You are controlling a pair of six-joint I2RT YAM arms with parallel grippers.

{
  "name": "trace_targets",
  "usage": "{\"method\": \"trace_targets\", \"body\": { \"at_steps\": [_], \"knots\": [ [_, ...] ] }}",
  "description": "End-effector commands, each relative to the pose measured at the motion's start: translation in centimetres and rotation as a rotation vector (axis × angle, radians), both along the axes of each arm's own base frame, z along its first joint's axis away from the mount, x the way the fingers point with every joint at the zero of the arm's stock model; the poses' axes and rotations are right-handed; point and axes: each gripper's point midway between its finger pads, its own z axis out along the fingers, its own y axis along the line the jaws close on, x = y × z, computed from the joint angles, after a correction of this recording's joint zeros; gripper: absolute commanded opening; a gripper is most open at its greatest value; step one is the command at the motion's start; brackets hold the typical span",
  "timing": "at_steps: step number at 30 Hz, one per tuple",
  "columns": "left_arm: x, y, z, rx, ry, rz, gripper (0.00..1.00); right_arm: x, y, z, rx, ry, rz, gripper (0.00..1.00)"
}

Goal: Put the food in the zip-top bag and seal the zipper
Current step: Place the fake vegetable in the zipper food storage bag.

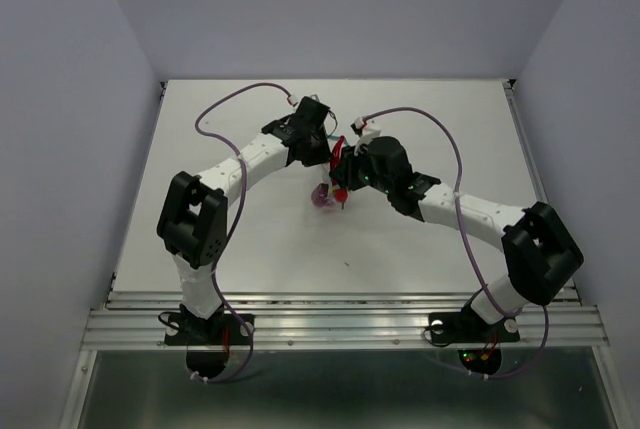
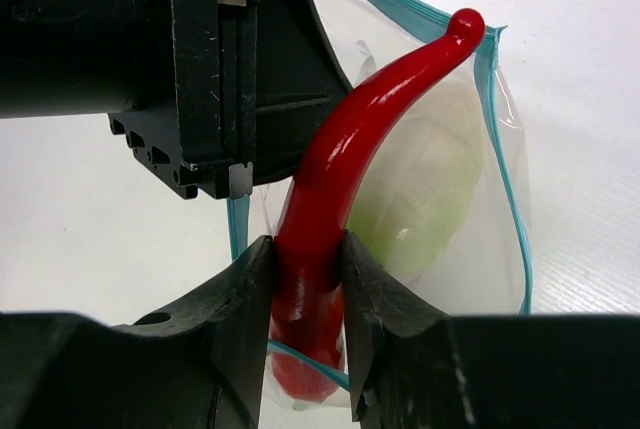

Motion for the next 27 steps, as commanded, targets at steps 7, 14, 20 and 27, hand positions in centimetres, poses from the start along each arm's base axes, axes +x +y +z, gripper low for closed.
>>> {"method": "trace_targets", "body": {
  "at_steps": [7, 14, 20, 27],
  "knots": [
    [1.2, -0.1, 3.2, -0.050, -0.098, 0.011, 0.00, -0.6, -0.5, -1.5, -0.083, 0.132, -0.049, 0.16],
    [0.9, 0.0, 3.4, -0.051, -0.111, -0.007, 0.00, -0.6, 0.1, -2.4, -0.107, 0.177, -0.025, 0.25],
    [0.7, 0.0, 3.7, -0.057, -0.119, -0.020, 0.00, 1.0, -1.2, -1.8, -0.158, 0.153, -0.131, 0.42],
    [0.6, 0.0, 3.2, -0.051, -0.115, -0.028, 0.00, 1.8, -1.2, 1.0, -0.144, 0.103, -0.148, 0.71]
  ]
}}
